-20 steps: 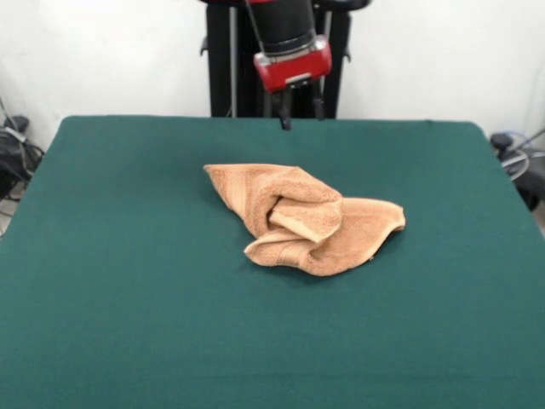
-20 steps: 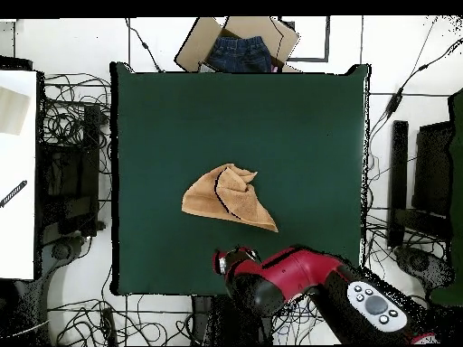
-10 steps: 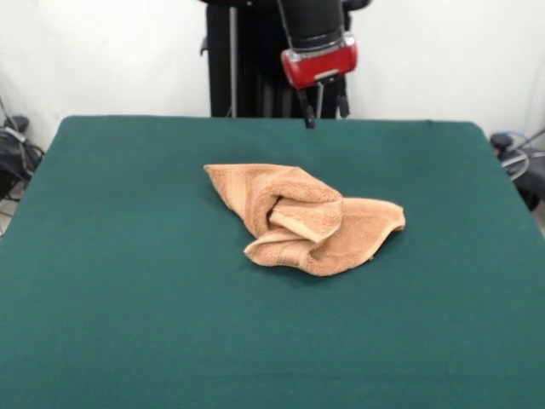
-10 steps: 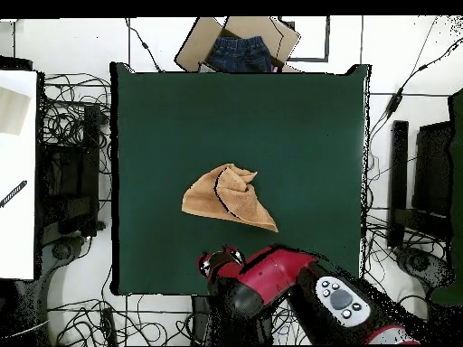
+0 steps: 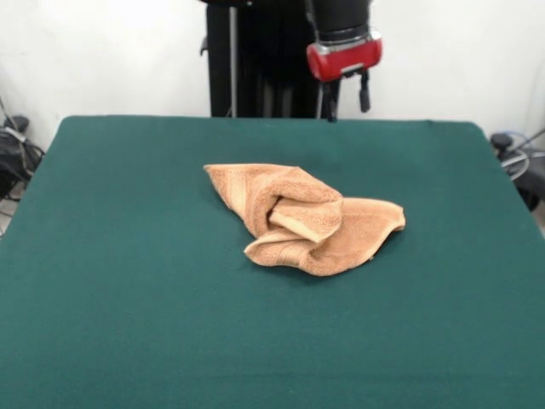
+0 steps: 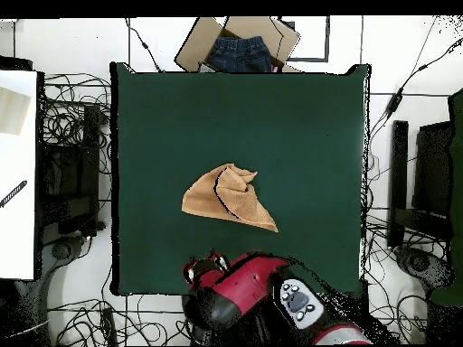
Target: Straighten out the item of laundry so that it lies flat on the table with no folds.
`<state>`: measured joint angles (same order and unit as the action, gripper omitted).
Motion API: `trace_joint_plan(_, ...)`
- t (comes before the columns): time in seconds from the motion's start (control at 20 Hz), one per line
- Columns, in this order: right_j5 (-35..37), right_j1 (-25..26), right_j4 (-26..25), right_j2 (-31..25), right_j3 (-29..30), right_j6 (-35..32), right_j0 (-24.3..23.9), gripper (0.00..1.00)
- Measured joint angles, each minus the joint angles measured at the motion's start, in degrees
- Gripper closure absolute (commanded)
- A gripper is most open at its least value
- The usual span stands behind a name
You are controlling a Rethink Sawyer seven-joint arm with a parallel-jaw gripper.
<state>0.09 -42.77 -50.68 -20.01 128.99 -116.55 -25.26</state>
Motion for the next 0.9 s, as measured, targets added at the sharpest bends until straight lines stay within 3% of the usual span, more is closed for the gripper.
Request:
trace_joint_plan(0.6, -4.76, -0.49, 13.19, 11.97, 0.07, 0.0, 20.42, 0.0)
trace_joint_plan(0.9, -5.59, -0.53, 20.17, 15.71, 0.12, 0.0, 27.33, 0.0)
